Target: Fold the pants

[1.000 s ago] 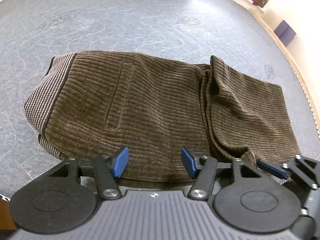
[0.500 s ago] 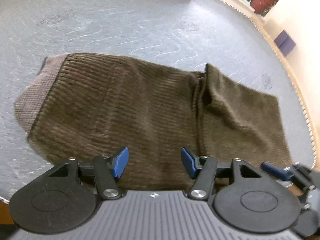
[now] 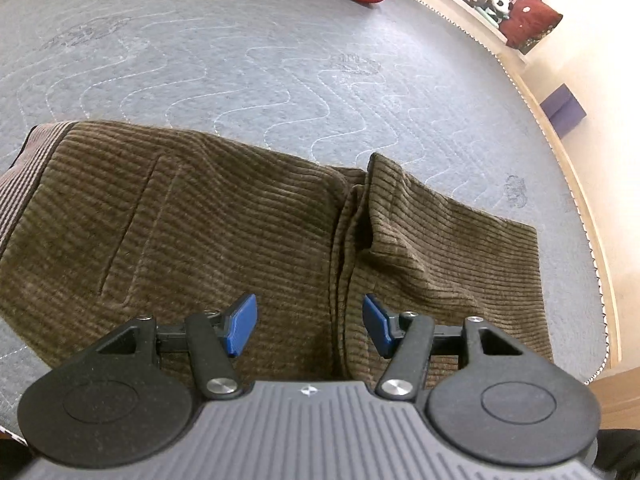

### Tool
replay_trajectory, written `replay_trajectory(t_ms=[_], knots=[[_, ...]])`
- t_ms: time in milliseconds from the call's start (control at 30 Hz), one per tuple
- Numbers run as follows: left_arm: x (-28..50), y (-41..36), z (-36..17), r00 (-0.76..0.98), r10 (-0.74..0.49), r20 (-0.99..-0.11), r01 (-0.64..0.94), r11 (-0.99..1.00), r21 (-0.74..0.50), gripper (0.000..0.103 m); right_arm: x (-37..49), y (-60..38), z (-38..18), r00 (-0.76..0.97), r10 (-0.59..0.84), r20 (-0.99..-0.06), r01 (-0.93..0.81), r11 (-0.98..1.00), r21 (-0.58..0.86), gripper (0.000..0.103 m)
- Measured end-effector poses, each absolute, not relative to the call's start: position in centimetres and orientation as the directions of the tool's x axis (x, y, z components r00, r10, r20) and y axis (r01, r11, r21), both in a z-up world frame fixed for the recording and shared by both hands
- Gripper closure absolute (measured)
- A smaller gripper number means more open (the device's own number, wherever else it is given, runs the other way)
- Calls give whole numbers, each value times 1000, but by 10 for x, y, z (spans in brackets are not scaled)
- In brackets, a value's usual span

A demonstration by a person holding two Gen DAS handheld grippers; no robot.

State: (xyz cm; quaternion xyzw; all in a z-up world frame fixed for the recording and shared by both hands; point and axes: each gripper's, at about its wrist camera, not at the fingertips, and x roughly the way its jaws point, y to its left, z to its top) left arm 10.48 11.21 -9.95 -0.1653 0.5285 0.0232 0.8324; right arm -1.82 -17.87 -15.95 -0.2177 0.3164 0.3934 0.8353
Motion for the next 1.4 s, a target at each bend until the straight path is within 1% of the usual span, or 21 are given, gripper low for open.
replay_trajectory(t_ms=[33, 67, 200, 267, 367, 433, 467, 500, 567, 633, 767, 833, 867, 1033, 1067, 1133, 1167, 1200, 1233, 1333, 1400], knots=[[106, 112, -100, 442, -132, -887, -215, 945, -247, 39, -21, -177, -160, 496, 519, -696, -804, 578, -142, 66], [108, 112, -100, 443, -129, -887, -218, 945, -246, 39, -24, -177, -159, 500, 528, -686, -812, 561, -161, 94], [111, 118, -100, 448, -113, -887, -251, 936, -246, 39, -32, -197, -130, 565, 594, -572, -793, 582, -180, 94], [111, 121, -100, 450, -105, -887, -262, 934, -243, 39, -36, -211, -121, 554, 630, -544, -804, 574, -154, 94], [115, 123, -100, 426, -108, -898, -258, 937, -235, 39, -47, -216, -143, 470, 612, -636, -855, 495, -154, 94], [126, 123, -100, 381, -176, -908, -253, 924, -285, 39, -54, -212, -158, 431, 583, -689, -878, 446, -173, 94], [131, 124, -99, 362, -207, -909, -249, 918, -308, 39, -56, -212, -158, 436, 585, -684, -878, 443, -181, 93], [138, 123, -97, 345, -232, -909, -239, 916, -324, 39, -55, -214, -154, 442, 599, -668, -875, 452, -173, 91], [157, 119, -91, 325, -274, -905, -191, 919, -346, 39, -46, -224, -141, 459, 623, -633, -856, 502, -126, 75], [171, 116, -89, 314, -322, -893, -140, 915, -379, 34, -35, -235, -133, 496, 622, -606, -819, 567, -89, 67], [193, 113, -110, 313, -368, -876, -128, 897, -423, 34, -8, -261, -127, 561, 570, -600, -708, 706, 8, 63], [204, 108, -124, 307, -348, -886, -131, 907, -401, 35, 7, -280, -130, 609, 508, -610, -603, 796, 61, 60], [209, 105, -128, 308, -336, -890, -126, 913, -388, 35, 16, -290, -133, 632, 463, -621, -536, 840, 81, 55], [225, 86, -156, 287, -279, -916, -44, 952, -304, 37, 54, -358, -157, 640, 200, -742, -114, 980, 165, 46], [225, 84, -158, 286, -274, -918, -31, 955, -295, 44, 59, -370, -165, 614, 171, -770, -46, 982, 182, 45], [222, 74, -154, 286, -263, -921, 38, 964, -264, 65, 64, -391, -180, 565, 121, -816, 79, 977, 200, 43], [221, 66, -149, 283, -239, -929, 99, 971, -220, 78, 65, -401, -185, 550, 125, -826, 120, 966, 227, 35], [219, 60, -141, 300, -220, -928, 166, 970, -176, 82, 66, -409, -189, 539, 144, -830, 158, 950, 268, 34], [216, 56, -129, 336, -232, -913, 210, 963, -168, 83, 66, -414, -193, 532, 167, -830, 183, 934, 306, 33], [211, 65, -91, 454, -327, -829, 232, 942, -244, 85, 69, -417, -196, 531, 195, -824, 187, 922, 339, 33], [212, 71, -87, 496, -304, -814, 213, 951, -225, 83, 65, -414, -197, 536, 207, -819, 187, 917, 353, 33]])
